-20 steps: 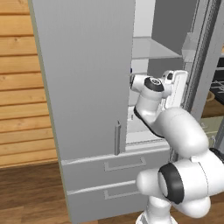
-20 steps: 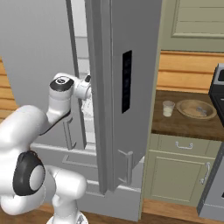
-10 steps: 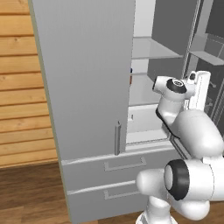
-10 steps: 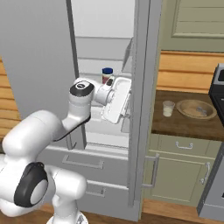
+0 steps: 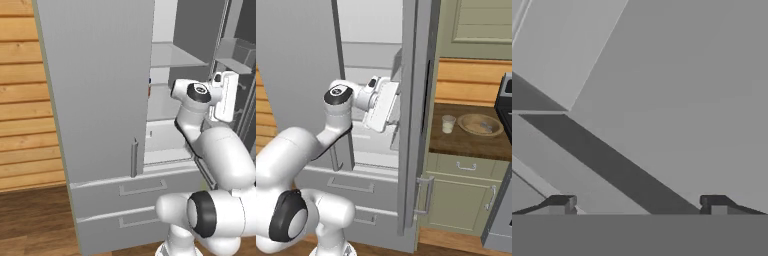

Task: Grab a lemon wedge from the fridge and one ice cube from the ice bowl, and put them in the glass of lemonade.

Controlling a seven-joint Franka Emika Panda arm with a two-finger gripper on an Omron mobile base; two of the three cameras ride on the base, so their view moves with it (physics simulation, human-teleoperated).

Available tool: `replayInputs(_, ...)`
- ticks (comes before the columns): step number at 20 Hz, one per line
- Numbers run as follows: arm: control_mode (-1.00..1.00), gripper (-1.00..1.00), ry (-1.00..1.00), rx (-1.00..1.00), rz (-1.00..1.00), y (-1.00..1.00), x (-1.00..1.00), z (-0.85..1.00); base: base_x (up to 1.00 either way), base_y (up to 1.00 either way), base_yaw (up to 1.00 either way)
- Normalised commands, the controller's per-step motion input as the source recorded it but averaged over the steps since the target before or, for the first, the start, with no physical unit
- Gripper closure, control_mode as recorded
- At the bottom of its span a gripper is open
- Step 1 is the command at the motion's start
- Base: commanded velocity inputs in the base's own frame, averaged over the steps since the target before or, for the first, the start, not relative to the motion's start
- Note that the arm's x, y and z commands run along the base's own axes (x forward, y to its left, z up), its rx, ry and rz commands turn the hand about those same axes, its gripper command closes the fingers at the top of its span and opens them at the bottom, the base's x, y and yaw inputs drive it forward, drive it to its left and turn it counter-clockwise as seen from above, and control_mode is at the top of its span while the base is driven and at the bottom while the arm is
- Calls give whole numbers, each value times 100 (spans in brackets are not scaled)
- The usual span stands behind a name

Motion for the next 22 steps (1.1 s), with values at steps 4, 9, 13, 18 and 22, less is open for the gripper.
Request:
replayInputs(4, -100, -100, -11, 4, 0, 98, 0, 42, 0, 0, 0)
replayInputs(9, -100, -100, -11, 10, 0, 48, -7, 0, 0, 0, 0)
replayInputs(13, -100, -100, 1, 1, -1, -19, -39, -39, 0, 0, 0)
replayInputs(18, -100, -100, 1, 1, -3, -23, -76, -39, 0, 0, 0)
replayInputs(22, -100, -100, 0, 0, 0, -19, -92, -18, 0, 0, 0)
